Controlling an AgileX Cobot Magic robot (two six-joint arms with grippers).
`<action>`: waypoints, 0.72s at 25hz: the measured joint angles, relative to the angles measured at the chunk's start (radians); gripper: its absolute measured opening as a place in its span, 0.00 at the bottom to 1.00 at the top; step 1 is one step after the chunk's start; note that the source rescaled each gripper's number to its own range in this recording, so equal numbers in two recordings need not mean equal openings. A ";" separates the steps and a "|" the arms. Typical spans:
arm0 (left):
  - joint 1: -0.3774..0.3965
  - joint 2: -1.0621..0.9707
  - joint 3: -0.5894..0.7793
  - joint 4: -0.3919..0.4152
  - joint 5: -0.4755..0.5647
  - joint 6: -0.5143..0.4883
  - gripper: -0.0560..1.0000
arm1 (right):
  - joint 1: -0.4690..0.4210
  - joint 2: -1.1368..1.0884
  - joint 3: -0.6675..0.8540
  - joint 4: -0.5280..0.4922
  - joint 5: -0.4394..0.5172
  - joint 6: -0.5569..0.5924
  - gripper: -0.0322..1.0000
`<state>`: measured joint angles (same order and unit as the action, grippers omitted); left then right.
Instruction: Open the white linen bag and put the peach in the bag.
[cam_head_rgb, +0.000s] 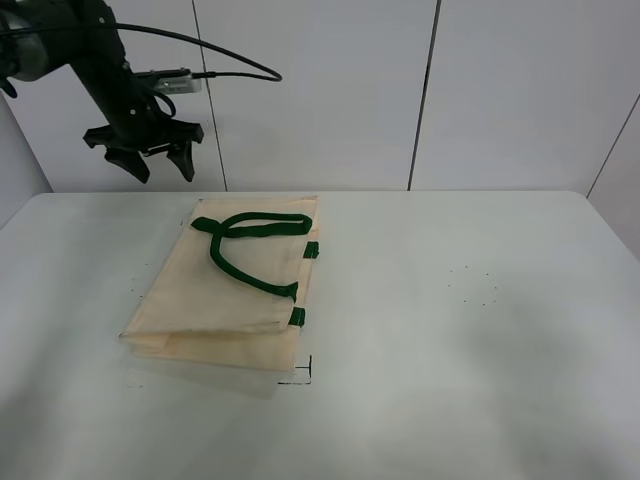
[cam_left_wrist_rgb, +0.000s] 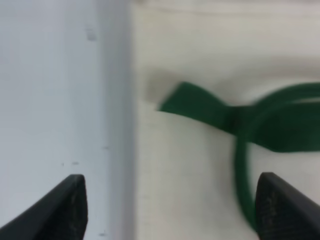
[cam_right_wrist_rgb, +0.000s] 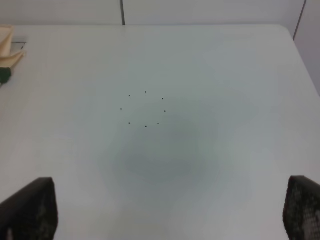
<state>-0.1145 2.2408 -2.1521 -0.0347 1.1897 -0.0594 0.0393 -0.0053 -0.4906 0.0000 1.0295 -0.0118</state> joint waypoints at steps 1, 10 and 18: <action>0.018 -0.001 0.002 0.003 0.000 0.000 1.00 | 0.000 0.000 0.000 0.000 0.000 0.000 1.00; 0.054 -0.118 0.207 0.008 -0.001 0.000 1.00 | 0.000 0.000 0.000 0.000 0.000 0.001 1.00; 0.050 -0.473 0.556 0.060 -0.001 0.000 1.00 | 0.000 0.000 0.000 0.000 0.000 0.001 1.00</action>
<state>-0.0641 1.7678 -1.5960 0.0257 1.1887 -0.0594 0.0393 -0.0053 -0.4906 0.0000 1.0295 -0.0110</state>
